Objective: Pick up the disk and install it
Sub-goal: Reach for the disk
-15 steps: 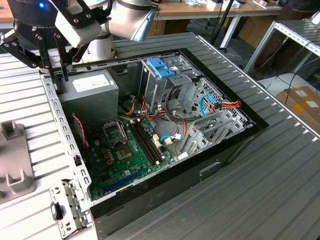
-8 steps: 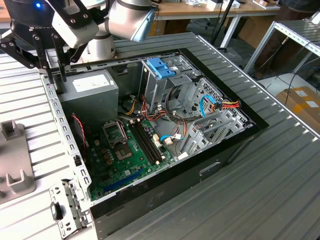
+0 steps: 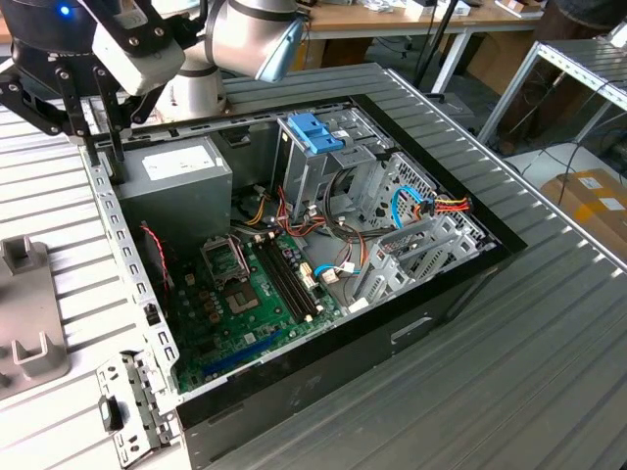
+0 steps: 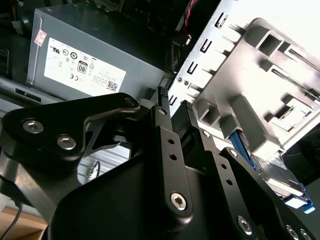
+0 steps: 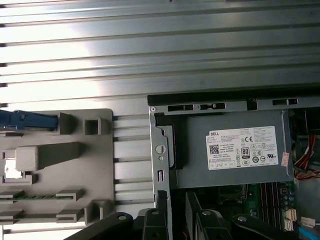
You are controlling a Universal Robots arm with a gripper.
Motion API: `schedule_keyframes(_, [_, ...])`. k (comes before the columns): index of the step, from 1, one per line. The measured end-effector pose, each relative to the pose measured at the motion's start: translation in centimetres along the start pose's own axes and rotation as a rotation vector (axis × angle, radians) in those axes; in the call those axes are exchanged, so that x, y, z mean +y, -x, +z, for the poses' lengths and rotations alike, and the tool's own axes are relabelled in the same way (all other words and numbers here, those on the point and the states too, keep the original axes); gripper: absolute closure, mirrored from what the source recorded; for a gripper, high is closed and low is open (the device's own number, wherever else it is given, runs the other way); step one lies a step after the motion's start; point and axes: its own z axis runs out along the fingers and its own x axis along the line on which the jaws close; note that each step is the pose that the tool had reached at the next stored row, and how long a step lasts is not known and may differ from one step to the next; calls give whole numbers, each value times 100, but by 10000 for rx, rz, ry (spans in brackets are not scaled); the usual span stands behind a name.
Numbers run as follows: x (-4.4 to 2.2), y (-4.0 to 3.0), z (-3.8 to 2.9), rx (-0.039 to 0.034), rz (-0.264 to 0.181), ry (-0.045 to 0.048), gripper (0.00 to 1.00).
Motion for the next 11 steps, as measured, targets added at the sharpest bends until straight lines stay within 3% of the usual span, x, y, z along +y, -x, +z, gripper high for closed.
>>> schedule_keyframes(11, [-8, -105, 2, 0, -1, 0, 72])
